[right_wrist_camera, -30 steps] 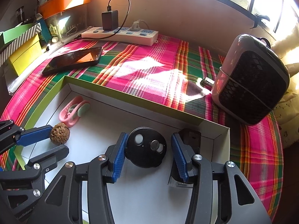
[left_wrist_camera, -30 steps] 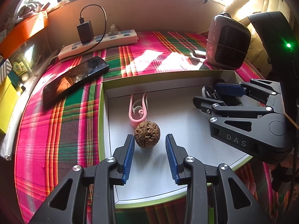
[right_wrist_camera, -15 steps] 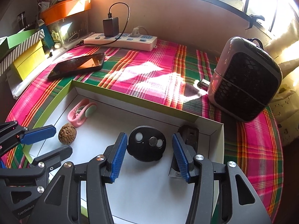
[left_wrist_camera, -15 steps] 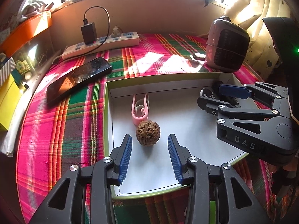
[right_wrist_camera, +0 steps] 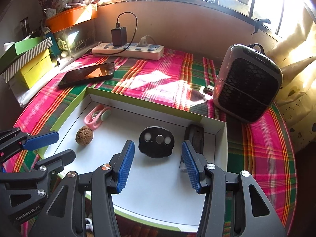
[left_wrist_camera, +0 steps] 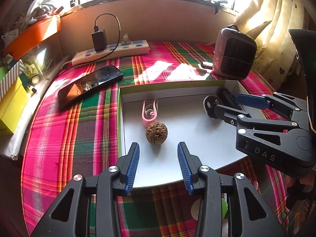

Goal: Organize objects
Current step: 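Withdraw both grippers from the box toward the loose pile of objects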

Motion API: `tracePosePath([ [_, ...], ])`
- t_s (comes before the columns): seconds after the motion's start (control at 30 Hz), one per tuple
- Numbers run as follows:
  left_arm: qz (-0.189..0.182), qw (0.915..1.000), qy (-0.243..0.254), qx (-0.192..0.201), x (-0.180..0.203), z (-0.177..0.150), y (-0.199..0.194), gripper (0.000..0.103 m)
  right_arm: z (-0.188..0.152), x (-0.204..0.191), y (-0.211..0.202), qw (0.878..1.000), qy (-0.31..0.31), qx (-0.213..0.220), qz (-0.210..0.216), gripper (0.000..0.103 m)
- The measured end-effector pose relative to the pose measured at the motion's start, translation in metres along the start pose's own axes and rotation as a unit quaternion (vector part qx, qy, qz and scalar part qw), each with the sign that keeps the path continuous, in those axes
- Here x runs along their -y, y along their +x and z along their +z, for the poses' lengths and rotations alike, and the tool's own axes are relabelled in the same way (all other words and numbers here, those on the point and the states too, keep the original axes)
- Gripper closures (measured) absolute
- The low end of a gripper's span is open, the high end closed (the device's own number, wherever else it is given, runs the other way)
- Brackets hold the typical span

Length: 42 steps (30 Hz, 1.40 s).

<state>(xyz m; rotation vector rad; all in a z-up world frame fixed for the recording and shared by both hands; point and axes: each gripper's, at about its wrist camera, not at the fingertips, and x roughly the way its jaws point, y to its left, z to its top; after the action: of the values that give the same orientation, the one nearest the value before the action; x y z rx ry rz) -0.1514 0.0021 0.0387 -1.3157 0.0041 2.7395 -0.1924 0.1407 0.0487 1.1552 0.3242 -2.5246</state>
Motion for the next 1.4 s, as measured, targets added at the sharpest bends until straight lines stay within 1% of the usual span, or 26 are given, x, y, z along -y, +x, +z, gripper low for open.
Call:
tracePosePath([
  [0.77,-0.012,0.9995,-0.018,0.021,-0.004,-0.033,-0.038,0.064,-0.044,0.006,-0.052,0.999,0.037,0.028,-0.007,0.052],
  [1.17,-0.032,0.9989,-0.029,0.017,-0.011,-0.061,-0.049,0.064,-0.08,-0.003,-0.07,0.998,0.048,0.028,0.007,0.052],
  [1.4,-0.046,0.9986,-0.024,0.007,-0.014,-0.077,-0.051,0.064,-0.1,-0.018,-0.068,0.998,0.059,0.014,0.022,0.052],
])
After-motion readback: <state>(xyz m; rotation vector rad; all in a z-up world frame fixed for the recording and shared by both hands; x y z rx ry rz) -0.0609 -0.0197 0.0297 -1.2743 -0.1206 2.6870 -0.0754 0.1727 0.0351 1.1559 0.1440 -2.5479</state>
